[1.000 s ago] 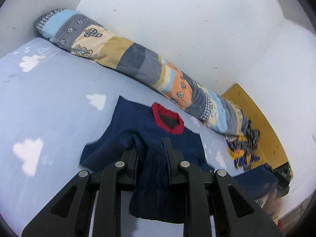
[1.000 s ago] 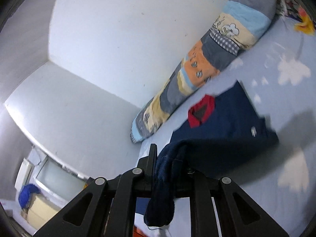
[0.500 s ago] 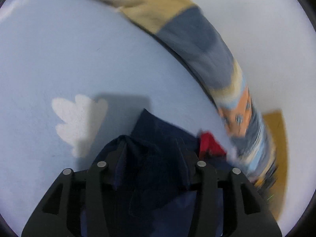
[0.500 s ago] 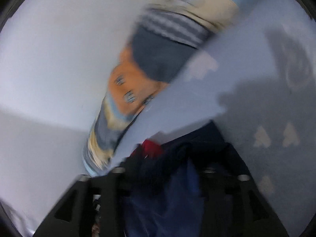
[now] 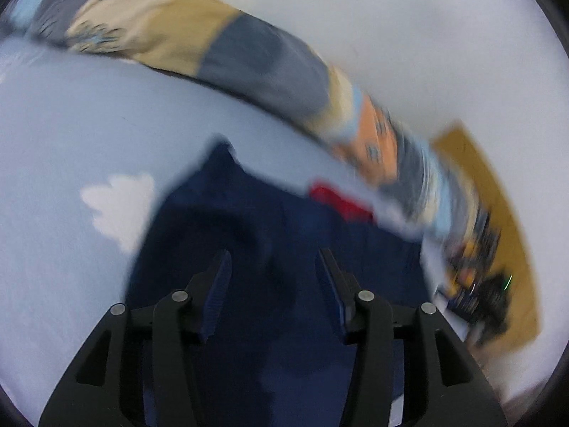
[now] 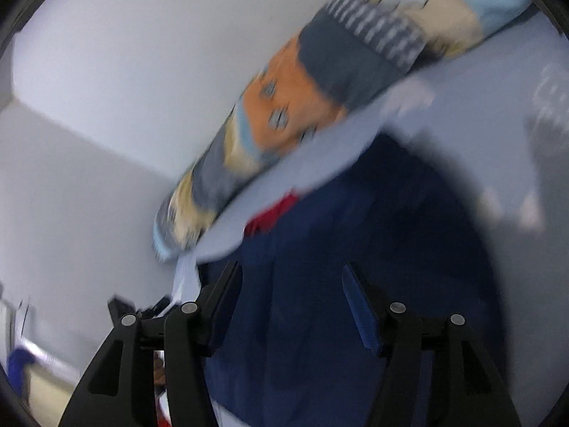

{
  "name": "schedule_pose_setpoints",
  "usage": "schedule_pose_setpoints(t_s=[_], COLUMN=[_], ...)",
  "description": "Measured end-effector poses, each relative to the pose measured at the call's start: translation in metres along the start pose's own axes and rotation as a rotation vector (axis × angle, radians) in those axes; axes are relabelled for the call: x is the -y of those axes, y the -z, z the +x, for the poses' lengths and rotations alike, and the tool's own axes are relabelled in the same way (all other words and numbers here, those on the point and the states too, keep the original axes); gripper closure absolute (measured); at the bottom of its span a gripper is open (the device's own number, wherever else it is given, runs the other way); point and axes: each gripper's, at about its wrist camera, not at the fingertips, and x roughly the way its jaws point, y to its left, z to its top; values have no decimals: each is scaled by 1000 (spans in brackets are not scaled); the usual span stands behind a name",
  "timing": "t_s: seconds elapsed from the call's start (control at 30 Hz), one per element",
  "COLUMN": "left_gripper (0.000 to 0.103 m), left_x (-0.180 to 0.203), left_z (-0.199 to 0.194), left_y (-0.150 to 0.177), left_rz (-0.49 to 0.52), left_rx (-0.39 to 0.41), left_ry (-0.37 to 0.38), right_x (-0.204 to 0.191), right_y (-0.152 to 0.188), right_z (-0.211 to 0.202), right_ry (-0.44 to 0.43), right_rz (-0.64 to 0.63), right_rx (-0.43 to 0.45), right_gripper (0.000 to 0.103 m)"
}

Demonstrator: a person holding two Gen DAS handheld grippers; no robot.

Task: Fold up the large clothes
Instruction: 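Lower the folded hem onto the jacket and open both grippers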

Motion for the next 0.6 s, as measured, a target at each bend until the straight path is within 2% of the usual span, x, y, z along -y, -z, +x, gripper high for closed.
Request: schedule_pose_setpoints(t_s=[0.03, 0.1, 0.17, 0.2, 0.23, 0.27, 0.3, 0.37, 0.4, 0.43, 0.47, 0.5, 0.53, 0.6], left_gripper=[56, 54, 55, 55, 69, 77, 85, 83, 79, 68, 62, 52, 44, 42], left_x=[8, 16, 1, -15, -25, -35, -41, -42, -33, -18, -1, 19, 33, 62], left_z=[2, 8, 17, 16, 11, 0, -11, -36, -48, -59, -68, -77, -81, -88], left_y=[13, 39, 61, 67, 70, 71, 71, 75, 78, 83, 89, 97, 103, 121], left_rz=[51, 138, 164, 128, 101, 59, 9, -83, -85, -57, -28, -10, -3, -11], left_rx=[-22, -48, -88, -95, -85, -67, -58, -30, -5, 16, 32, 45, 45, 55], left_ry=[-12, -95, -207, -211, -203, -221, -245, -275, -297, -316, -320, -319, -316, -300], right_x=[-1, 6, 26, 44, 58, 70, 81, 82, 74, 64, 55, 36, 24, -8], right_y=[9, 35, 54, 61, 64, 66, 70, 78, 86, 94, 100, 111, 118, 134], right_z=[2, 4, -1, -11, -21, -33, -55, -83, -94, -99, -101, -101, -99, -92], right_ry=[4, 14, 103, 126, 180, 252, 334, 393, 349, 317, 312, 319, 320, 328], right_rz=[-11, -11, 6, 47, 89, 139, 206, 260, 271, 265, 255, 221, 195, 142], right_rx=[-17, -59, -75, -62, -44, -23, 25, 91, 114, 124, 132, 139, 136, 120], right_gripper=[41, 45, 49, 62, 74, 103, 100, 90, 87, 85, 77, 69, 67, 65])
